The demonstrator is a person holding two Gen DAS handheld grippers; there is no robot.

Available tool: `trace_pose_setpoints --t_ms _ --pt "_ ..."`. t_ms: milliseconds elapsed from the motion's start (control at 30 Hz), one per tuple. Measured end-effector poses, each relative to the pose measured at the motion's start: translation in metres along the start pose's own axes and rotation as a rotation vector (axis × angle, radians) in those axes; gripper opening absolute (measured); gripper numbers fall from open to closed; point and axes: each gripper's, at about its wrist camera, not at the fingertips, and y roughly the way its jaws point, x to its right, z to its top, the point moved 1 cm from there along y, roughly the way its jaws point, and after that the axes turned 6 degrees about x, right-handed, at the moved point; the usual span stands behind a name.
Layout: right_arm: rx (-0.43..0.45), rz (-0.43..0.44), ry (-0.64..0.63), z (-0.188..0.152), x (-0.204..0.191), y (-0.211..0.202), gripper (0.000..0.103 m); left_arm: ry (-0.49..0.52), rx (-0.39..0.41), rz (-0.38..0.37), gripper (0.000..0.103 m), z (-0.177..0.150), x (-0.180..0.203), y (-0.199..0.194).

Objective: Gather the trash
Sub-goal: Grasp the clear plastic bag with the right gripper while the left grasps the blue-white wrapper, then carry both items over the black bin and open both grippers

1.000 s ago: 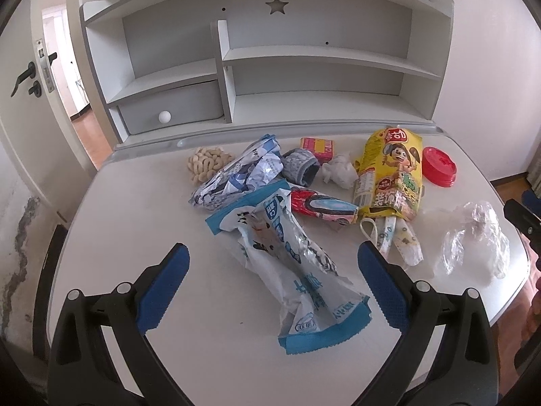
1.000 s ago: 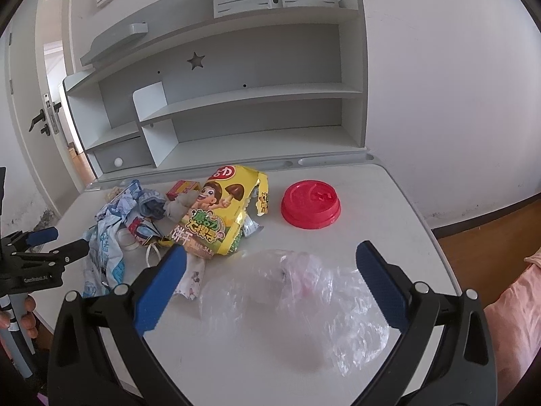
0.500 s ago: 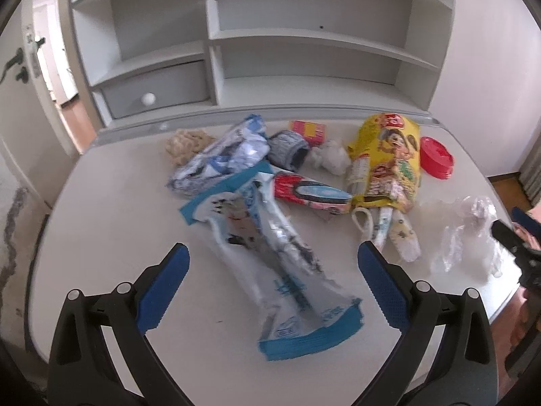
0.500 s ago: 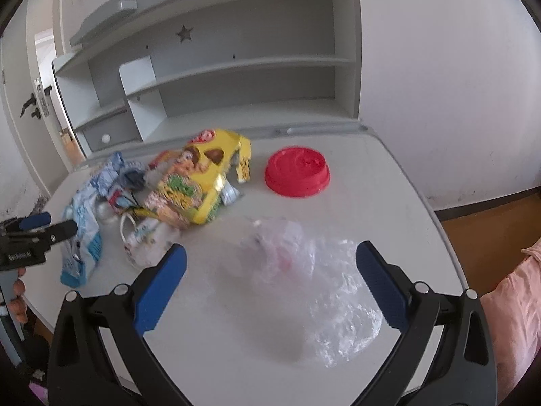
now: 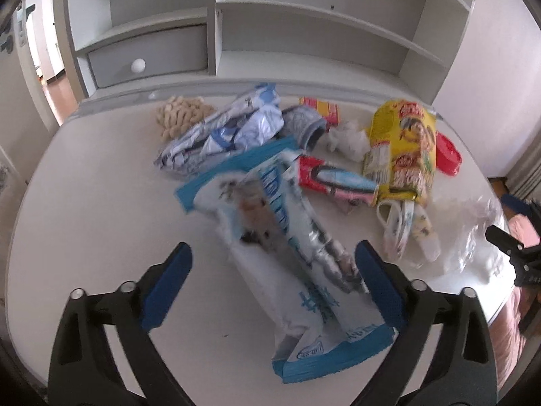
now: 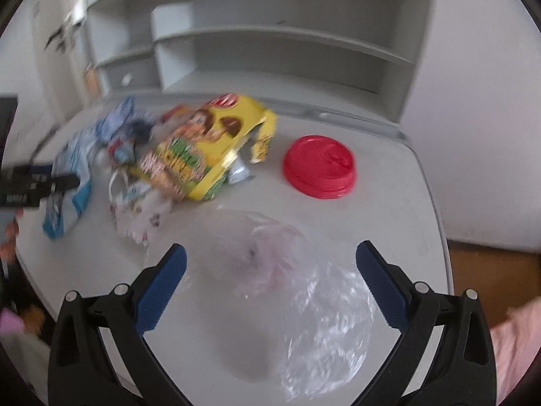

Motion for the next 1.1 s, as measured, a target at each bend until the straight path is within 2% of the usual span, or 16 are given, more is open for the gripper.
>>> trace_pose_setpoints --t_ms 67,100,200,300,400,667,767,833,933,1000,1100 --pt "-0.033 -0.008 -0.042 -0.001 -0.003 0.008 0.094 0.008 -0.027 -0.055 0.068 -0.003 0.001 0.004" --pt "-0.049 -0.012 -0.043 -0.003 -0.004 0.011 0.079 0.014 -0.032 -0.065 0.05 -0.004 0.001 0.007" --pt "-0.087 0.064 0.029 -0.01 0.002 0.022 0.051 0.017 -0.018 -0.075 0.037 -0.005 0.002 0.005" --pt "-0.074 0.101 0.09 -0.013 0.006 0.022 0.04 0.049 0.016 -0.043 0.034 -0.002 0.005 -0.002" --pt "-0.034 0.099 0.133 -0.014 0.012 0.013 0.035 0.048 0.037 -0.044 0.034 0.005 0.005 -0.01" --pt "0.112 0.071 0.209 -0.004 0.027 -0.029 0.033 0.033 0.082 -0.064 0.034 0.018 0.003 -0.029" --pt "0.107 0.065 0.231 -0.005 0.032 -0.026 0.033 0.062 0.101 -0.059 0.034 0.02 0.018 -0.03" --pt "0.096 0.068 0.259 -0.009 0.037 -0.024 0.033 0.111 0.105 -0.125 0.034 0.022 0.044 -0.033" --pt "0.165 0.036 0.319 -0.018 0.054 -0.065 0.033 0.232 0.13 -0.269 0.034 0.026 0.107 -0.046" --pt "0.205 -0.019 0.358 -0.026 0.071 -0.096 0.033 0.353 0.144 -0.411 0.034 0.019 0.168 -0.063" --pt "0.249 -0.168 0.444 -0.059 0.106 -0.155 0.033 0.507 0.131 -0.593 0.034 -0.009 0.243 -0.083"
